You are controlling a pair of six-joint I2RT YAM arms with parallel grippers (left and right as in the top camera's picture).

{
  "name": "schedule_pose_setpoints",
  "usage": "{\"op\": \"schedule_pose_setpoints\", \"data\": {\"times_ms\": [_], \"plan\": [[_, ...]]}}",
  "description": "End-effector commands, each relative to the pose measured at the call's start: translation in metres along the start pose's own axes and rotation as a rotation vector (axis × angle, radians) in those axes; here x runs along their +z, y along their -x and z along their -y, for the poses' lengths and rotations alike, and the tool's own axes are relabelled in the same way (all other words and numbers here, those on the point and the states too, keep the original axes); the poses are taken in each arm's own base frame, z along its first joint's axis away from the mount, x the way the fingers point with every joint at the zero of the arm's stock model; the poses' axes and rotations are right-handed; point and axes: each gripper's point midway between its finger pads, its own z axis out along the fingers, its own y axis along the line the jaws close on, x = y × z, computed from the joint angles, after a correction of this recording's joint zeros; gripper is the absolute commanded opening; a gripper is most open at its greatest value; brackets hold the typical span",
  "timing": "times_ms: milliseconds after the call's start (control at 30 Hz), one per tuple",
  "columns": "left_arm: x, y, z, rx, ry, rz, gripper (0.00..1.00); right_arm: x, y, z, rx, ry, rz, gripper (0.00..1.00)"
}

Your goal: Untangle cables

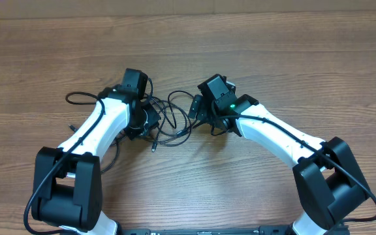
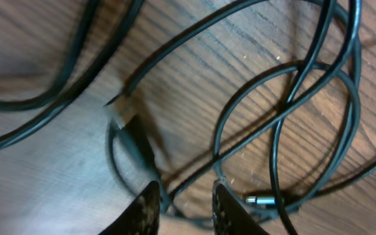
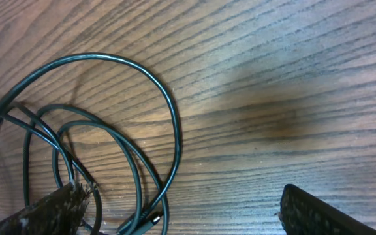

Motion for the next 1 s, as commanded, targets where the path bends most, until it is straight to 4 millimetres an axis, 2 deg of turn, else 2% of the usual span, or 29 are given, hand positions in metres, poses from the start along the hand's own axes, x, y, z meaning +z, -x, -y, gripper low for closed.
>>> {"op": "schedule_pose_setpoints", "data": {"times_ms": [0,200,633,800,967], "plan": [[0.011,-0.008,-0.004,-0.026,-0.007,-0.006,0.24,-0.001,0.002,0.000,0.000,-0.001,0.013,0.93],[0.011,0.006,-0.016,-0.026,0.061,0.075,0.27,-0.001,0.002,0.000,0.000,-0.001,0.013,0.93],[0.012,-0.008,-0.014,0.013,0.086,0.057,0.27,-0.001,0.003,-0.001,0.000,0.001,0.015,0.94],[0.011,-0.003,-0.017,-0.006,0.111,0.092,0.32,-0.001,0.003,-0.001,0.000,0.001,0.015,0.94],[0.011,-0.003,-0.017,-0.009,0.110,0.090,0.31,-0.001,0.003,-0.001,0.000,0.002,0.015,0.94]]}}
